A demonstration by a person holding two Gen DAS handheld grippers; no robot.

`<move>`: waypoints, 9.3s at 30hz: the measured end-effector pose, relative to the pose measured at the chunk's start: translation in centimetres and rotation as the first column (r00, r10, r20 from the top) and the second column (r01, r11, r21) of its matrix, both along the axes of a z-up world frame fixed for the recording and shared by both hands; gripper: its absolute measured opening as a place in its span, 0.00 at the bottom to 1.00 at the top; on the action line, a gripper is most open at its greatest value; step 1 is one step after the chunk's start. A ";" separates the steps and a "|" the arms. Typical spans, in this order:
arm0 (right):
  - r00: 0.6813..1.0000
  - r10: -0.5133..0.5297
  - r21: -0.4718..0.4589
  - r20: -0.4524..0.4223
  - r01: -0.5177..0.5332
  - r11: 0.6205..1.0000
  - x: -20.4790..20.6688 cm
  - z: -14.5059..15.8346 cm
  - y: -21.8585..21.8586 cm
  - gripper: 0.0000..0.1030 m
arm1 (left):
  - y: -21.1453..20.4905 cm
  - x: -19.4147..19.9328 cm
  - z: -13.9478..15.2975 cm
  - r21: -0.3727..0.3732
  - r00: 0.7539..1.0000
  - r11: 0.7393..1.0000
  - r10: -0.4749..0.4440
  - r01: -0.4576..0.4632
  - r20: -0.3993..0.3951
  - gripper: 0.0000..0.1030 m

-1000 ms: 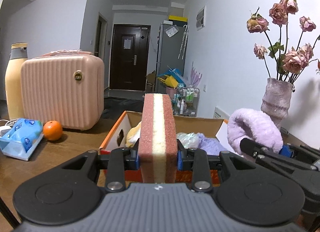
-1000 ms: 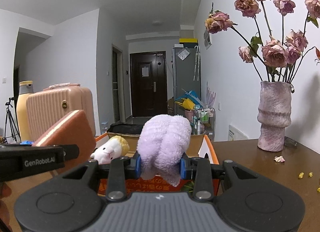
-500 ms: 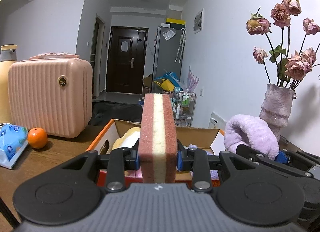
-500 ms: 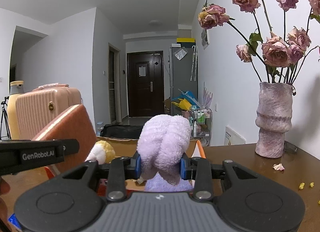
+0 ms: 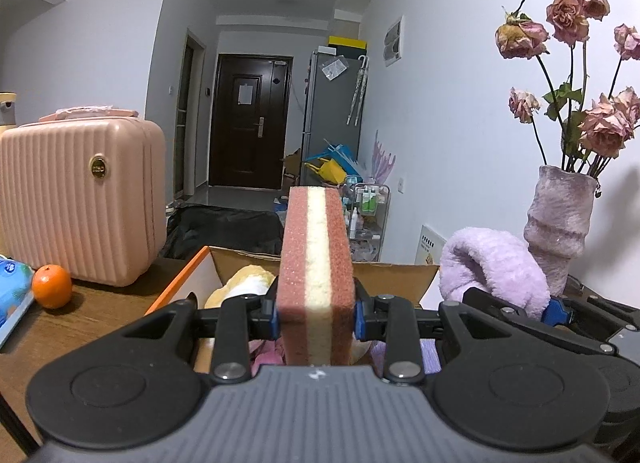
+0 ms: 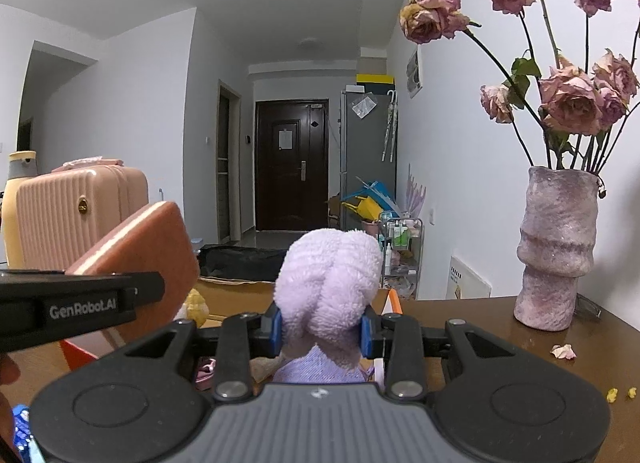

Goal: Organize soft objects
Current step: 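Lower the pink sponge with the left gripper while the right gripper lowers the towel into the box, then open both grippers to release the sponge and towel into the box, then move both tools back from the box toward the items on the table, then grasp the white round sponge with the right gripper while the left tool approaches the tissue pack, then grasp the blue handkerchief tissue pack with the left gripper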

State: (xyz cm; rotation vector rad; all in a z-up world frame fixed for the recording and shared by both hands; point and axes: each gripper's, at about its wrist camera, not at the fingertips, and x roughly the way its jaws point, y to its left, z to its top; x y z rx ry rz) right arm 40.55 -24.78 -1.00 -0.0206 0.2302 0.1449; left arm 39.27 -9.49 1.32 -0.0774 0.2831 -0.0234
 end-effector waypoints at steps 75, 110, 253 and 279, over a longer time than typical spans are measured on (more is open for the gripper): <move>0.998 -0.033 -0.041 -0.062 0.030 0.999 6.5 -3.1 -0.3 1.00 | 0.8 7.5 -2.1 0.040 0.990 0.991 0.132 -0.130 -0.046 1.00; 0.998 -0.049 -0.030 -0.037 0.048 0.998 -1.0 -3.0 -0.6 1.00 | 3.2 0.7 -3.0 0.046 0.984 0.988 0.153 -0.149 -0.087 1.00; 0.962 -0.025 0.002 -0.272 0.026 1.000 -10.5 -4.7 2.9 0.54 | 11.0 -7.6 -7.1 0.076 0.918 0.997 0.019 0.012 -0.397 0.91; 0.970 -0.039 0.005 -0.242 0.042 0.999 -11.8 -4.5 2.8 0.54 | 11.7 -9.2 -5.8 0.054 0.956 0.998 0.051 -0.036 -0.291 0.51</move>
